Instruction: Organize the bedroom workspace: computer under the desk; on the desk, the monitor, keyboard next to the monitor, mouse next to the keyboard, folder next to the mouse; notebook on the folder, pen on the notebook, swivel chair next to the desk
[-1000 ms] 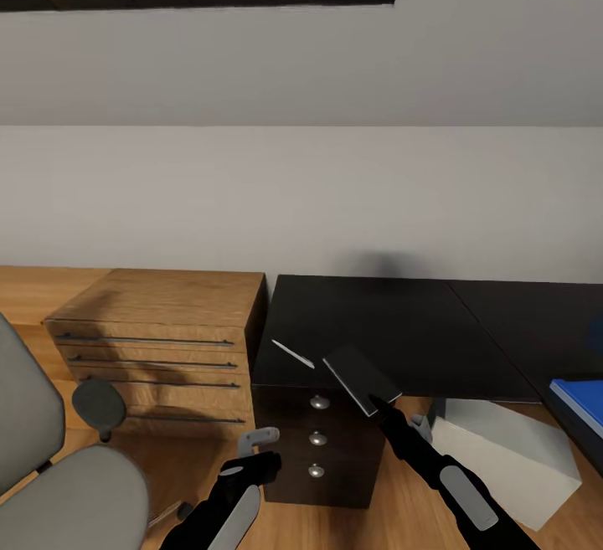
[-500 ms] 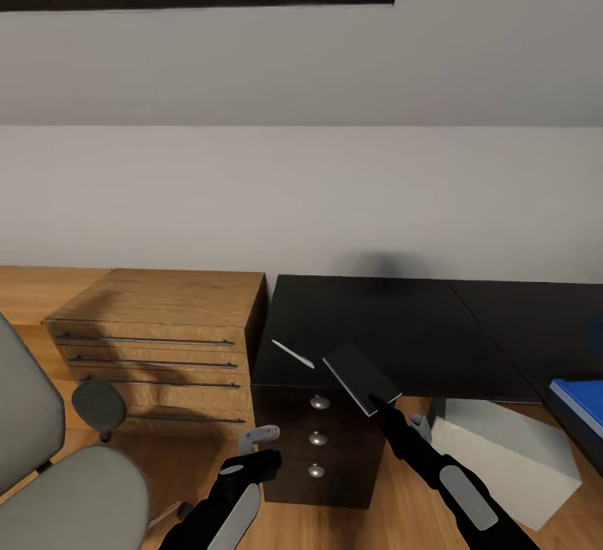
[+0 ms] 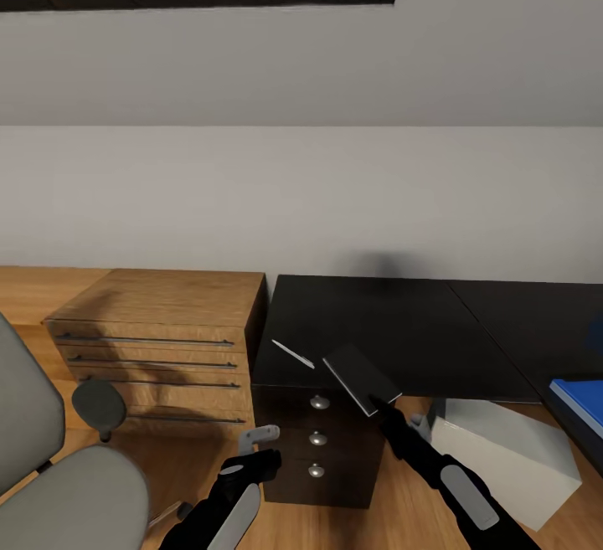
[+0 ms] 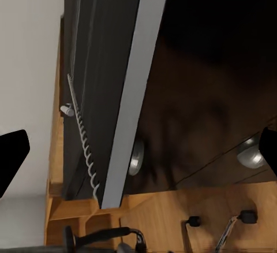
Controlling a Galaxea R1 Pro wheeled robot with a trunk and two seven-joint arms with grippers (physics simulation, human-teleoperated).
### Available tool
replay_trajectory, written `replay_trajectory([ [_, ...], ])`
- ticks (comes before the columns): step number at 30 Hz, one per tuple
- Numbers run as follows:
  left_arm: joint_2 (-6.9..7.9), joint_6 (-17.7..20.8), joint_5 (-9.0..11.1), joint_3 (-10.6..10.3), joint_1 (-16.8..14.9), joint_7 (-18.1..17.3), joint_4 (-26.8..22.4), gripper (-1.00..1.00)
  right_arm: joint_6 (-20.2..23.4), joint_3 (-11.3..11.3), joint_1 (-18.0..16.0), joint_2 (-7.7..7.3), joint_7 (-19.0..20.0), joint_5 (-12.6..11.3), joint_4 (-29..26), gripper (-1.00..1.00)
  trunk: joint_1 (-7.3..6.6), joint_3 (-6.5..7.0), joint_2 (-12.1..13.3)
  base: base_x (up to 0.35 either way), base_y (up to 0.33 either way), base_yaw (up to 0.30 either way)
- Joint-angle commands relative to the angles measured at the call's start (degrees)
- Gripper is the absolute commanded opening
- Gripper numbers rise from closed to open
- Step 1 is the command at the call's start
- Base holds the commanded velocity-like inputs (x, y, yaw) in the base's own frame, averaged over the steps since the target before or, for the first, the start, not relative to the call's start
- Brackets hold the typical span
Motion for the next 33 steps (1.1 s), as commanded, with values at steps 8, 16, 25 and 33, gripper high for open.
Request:
replay_trajectory([
  [8, 0.02, 0.12, 0.40, -0.14, -0.05, 0.46, -0.06, 1.00, 4.65, -0.66, -0.04, -0.07, 0.05, -1.86, 0.05, 1.00, 0.00, -0.06, -0.03, 0.000, 0.000, 0.000],
  [16, 0.02, 0.12, 0.40, -0.11, -0.05, 0.46, -0.06, 1.00, 5.09, -0.93, -0.04, -0.07, 0.05, -2.25, 0.11, 1.00, 0.00, -0.06, -0.03, 0.003, 0.003, 0.000],
  [25, 0.01, 0.12, 0.44, -0.13, -0.05, 0.46, 0.01, 1.00, 5.07, -0.96, -0.04, -0.04, 0.12, -2.24, 0.17, 1.00, 0.00, -0.06, -0.03, 0.038, 0.039, 0.000],
  [33, -0.03, 0.12, 0.46, -0.14, -0.05, 0.46, 0.03, 1.00, 5.01, -0.96, -0.04, -0.05, 0.13, -2.23, 0.15, 1.00, 0.00, -0.06, -0.03, 0.004, 0.004, 0.000],
])
